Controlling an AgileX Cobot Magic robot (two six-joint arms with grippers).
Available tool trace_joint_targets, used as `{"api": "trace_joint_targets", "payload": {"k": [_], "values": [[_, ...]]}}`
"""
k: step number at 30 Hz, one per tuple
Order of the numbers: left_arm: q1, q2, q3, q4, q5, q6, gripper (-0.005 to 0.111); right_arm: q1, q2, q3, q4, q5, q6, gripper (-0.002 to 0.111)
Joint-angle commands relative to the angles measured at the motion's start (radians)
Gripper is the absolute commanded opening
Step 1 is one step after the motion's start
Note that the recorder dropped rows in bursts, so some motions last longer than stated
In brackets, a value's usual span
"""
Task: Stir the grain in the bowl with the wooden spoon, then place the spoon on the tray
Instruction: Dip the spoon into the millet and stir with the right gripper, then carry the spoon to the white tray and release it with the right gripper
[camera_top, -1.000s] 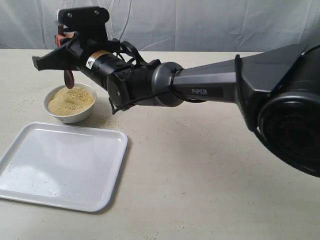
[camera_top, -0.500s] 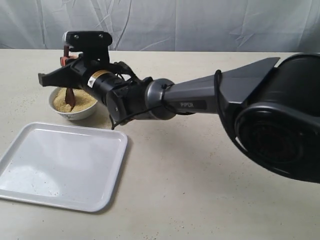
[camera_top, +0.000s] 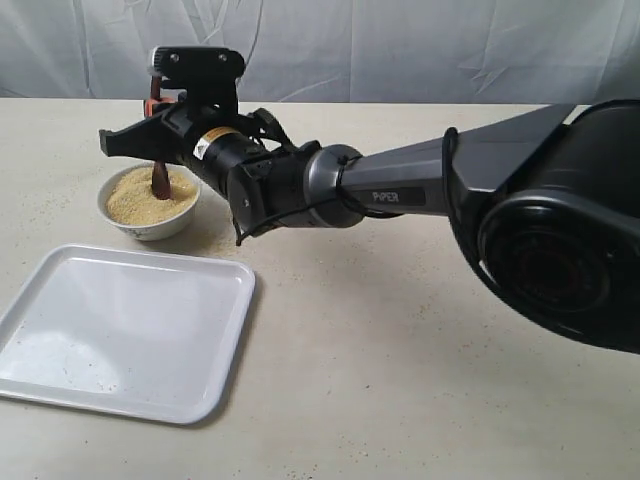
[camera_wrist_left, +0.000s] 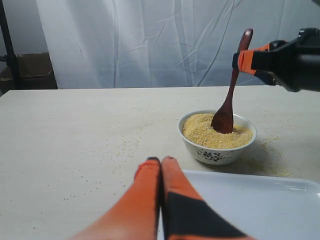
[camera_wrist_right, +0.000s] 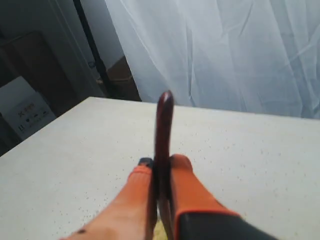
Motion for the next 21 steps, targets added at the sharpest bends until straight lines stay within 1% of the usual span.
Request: {"api": "trace_joint_targets", "payload": {"k": [1,5,9,13,15,18,21], "values": [[-0.012,-0.005,0.003,0.000,-0.012,0.000,0.000,-0.003,0.023,0.003,-0.002,0.001,0.052,0.000],[-0.012,-0.005,0.003,0.000,-0.012,0.000,0.000,-0.003,-0.017,0.003,-0.001,-0.006,0.043,0.000],[-0.012,-0.005,0.003,0.000,-0.012,0.000,0.000,-0.003,-0.092,0.003,-0.001,-0.021,-0.018,0.000],[-0.012,-0.005,0.003,0.000,-0.012,0.000,0.000,-0.003,-0.178,0.003,-0.001,0.013,-0.055,0.000],[-0.012,-0.005,0.003,0.000,-0.012,0.000,0.000,-0.003,-0.217,0.003,-0.001,0.084,-0.061,0.000],[-0.012,-0.005,0.003,0.000,-0.012,0.000,0.000,0.016,-0.272,0.003,-0.001,0.281,-0.063,0.000],[-0.012,-0.005,0.003,0.000,-0.012,0.000,0.000,0.037,-0.305,0.003,-0.062,0.490,-0.063,0.000]]}}
